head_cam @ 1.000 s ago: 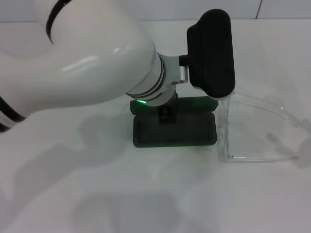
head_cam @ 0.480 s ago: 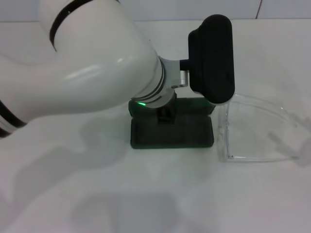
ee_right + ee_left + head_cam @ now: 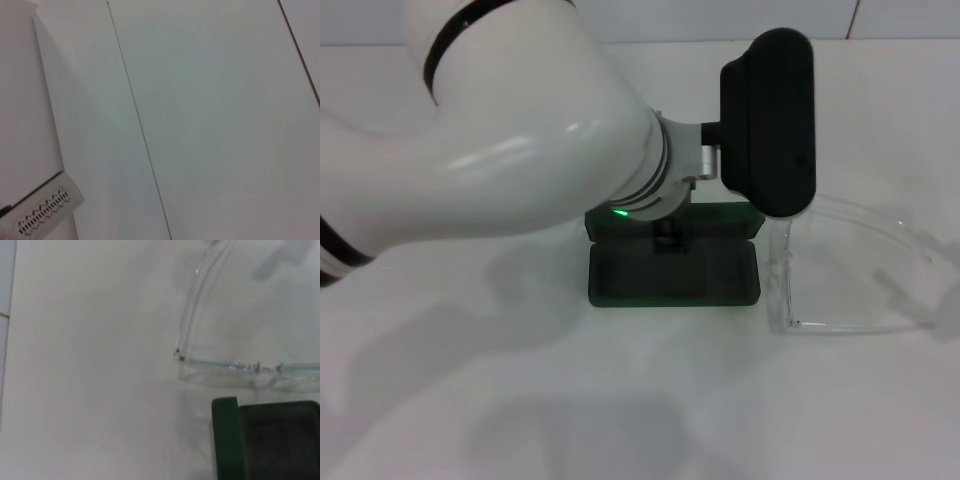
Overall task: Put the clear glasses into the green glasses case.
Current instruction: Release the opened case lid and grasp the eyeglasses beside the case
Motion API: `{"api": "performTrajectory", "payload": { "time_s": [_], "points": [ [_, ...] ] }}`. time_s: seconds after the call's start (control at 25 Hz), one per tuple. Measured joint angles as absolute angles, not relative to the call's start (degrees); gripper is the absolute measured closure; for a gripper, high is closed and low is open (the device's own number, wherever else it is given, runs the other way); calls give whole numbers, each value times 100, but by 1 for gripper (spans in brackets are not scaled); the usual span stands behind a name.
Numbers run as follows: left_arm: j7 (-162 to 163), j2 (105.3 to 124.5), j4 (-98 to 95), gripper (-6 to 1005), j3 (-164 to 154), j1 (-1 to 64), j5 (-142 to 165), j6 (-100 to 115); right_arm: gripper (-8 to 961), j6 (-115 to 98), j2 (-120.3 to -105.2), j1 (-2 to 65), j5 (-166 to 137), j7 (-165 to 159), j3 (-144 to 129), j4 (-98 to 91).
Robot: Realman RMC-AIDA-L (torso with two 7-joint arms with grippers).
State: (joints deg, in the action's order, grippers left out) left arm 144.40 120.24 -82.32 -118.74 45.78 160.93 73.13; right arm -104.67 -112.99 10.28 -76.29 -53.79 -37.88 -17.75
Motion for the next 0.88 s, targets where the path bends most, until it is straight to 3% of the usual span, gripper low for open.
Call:
{"api": "performTrajectory", "payload": {
  "time_s": [0.08, 0.36, 0.56, 0.8, 0.88],
  "points": [
    [14431, 12022, -8344, 515, -11879, 4579, 16097, 7340, 98, -10459, -11302, 1029, -7628, -5376, -3788, -1775],
    [14425, 12023, -9110, 533, -11787, 4424, 16052, 7515, 98, -10369, -11288, 1044, -7630, -5369, -3788, -1775],
    [14204, 12016, -10300, 546, -11420, 3897, 15545, 7561, 97, -9494, -11241, 1293, -7789, -5387, -3909, -1819],
    [13201, 11997, -10894, 561, -9768, 3377, 13173, 8045, 97, -9282, -11139, 1782, -8553, -6191, -3945, -2124],
    [12748, 11992, -10748, 566, -9074, 3227, 12158, 8362, 97, -9279, -11186, 2029, -9244, -7156, -3973, -2802]
  ]
}}
